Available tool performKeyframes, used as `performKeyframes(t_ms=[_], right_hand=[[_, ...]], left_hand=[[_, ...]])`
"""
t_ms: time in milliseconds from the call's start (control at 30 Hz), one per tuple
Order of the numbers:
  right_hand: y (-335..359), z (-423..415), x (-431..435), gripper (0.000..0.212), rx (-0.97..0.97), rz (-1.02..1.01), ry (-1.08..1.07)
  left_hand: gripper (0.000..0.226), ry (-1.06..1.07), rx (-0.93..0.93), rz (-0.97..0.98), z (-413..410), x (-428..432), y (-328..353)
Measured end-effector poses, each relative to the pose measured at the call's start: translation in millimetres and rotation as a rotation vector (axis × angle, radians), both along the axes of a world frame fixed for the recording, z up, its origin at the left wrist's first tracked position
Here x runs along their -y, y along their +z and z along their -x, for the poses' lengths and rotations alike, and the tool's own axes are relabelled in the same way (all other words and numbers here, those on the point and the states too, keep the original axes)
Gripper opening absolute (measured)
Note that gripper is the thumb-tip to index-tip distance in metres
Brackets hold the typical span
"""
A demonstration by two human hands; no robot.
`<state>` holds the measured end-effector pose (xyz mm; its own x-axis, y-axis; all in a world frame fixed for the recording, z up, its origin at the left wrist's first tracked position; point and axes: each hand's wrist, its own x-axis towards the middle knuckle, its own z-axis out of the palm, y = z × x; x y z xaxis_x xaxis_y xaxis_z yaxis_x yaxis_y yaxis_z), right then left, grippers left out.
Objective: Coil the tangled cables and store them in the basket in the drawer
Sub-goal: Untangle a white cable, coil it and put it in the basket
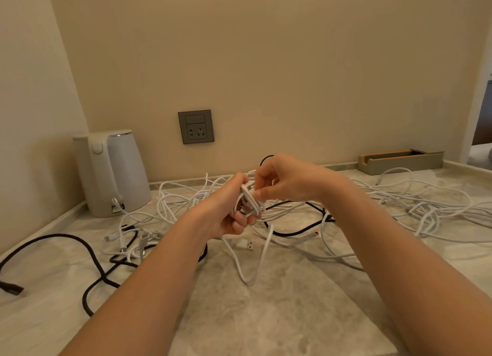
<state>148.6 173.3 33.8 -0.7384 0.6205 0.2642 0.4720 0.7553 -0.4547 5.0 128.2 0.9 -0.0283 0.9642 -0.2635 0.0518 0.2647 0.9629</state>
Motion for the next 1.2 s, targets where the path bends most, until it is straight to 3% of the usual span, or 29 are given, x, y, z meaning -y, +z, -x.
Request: performKeyframes(t_ms=[200,400,633,800,1033,1200], right_hand=[[2,-2,4,0.016,-0.075,-0.036,0.044],[2,0,10,0.012,0.052,-0.146,0.005],[-3,12,17,0.024,-0.104,-0.144,0.017],[-9,25,24,0.012,-0.184,-0.246,-0.057],[-17,32,21,0.011,-0.359,-0.192,-0.065],[-19,30,14,0.013,-0.496,-0.288,-0.088]], left_hand=[[0.055,-0.081,0.208,0.021,4,3,6],[0.055,-0.090,0.148,0.047,6,2,5],[0.050,-0.008,0.287,-0.026,7,0,6],[0.050,0.030,0.405,-0.071,9,1,9],[0.061,0.019,0.466,-0.101,11,1,9],[0.048,0.036,0.588,-0.155,14,4,14]])
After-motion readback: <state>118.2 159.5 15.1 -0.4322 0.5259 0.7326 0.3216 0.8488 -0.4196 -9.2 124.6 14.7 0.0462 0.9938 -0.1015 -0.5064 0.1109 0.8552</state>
